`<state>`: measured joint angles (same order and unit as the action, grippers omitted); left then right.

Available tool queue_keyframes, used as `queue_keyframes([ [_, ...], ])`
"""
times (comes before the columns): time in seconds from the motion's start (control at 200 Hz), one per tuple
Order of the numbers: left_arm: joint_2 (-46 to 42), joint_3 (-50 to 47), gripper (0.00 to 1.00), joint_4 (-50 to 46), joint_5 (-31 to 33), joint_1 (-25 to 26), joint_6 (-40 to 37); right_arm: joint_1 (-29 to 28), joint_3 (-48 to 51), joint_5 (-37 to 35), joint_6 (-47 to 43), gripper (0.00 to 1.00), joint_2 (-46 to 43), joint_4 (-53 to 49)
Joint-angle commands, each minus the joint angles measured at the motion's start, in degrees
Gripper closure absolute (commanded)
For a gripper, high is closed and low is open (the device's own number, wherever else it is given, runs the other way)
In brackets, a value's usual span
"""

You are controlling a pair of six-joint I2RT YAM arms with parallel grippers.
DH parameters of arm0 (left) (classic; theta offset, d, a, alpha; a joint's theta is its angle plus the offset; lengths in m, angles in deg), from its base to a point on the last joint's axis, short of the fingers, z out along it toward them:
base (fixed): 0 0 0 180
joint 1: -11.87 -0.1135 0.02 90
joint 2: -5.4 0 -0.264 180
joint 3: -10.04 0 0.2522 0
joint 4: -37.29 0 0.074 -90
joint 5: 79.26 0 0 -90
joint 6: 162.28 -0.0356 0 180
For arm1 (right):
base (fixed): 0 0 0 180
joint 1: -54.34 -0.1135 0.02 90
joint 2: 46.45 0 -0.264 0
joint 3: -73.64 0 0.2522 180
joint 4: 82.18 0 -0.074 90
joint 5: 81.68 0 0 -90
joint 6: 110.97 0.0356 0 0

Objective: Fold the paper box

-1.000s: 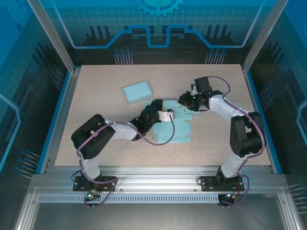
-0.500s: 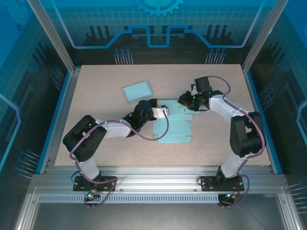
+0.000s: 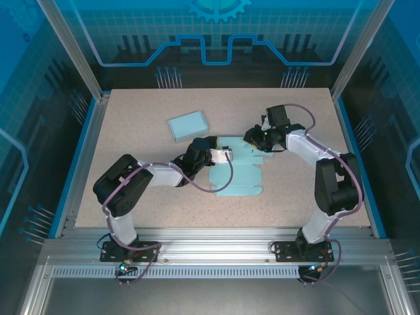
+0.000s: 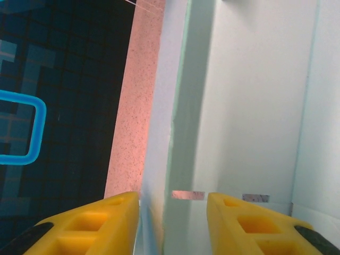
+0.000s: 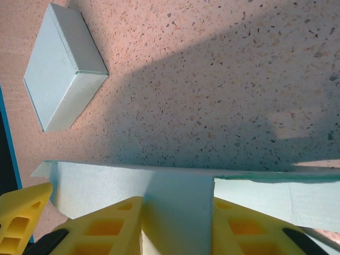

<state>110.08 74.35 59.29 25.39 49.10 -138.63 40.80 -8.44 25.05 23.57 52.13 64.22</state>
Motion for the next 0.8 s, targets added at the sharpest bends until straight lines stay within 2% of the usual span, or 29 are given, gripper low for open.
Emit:
queue_keyframes([
  [0.0,1.81,3.00,0.62,-0.87,-0.21,-0.50,-0.64,0.10,1.11,-1.44,-1.47,0.68,-0.76,-1.44],
  [0.065,2.87,3.95,0.70,-0.18,0.80,-0.50,-1.51,0.14,1.47,-1.37,-1.47,0.68,-0.99,-1.30],
  [0.155,3.90,4.06,0.88,3.35,2.06,-0.41,-2.51,0.16,2.00,-1.44,-1.51,0.68,-1.50,-1.26],
  [0.315,4.12,2.46,0.99,8.84,3.20,-0.09,-4.85,0.60,2.04,-1.72,-2.72,0.64,-3.22,-3.10],
  [0.505,3.44,0.62,1.00,10.81,3.12,0.02,-4.32,3.18,5.28,-2.18,-4.36,0.53,-10.02,-5.55],
  [0.79,1.35,-1.76,1.00,10.60,0.26,-0.41,4.40,9.32,18.87,-2.98,-5.42,0.56,-25.22,-5.24],
])
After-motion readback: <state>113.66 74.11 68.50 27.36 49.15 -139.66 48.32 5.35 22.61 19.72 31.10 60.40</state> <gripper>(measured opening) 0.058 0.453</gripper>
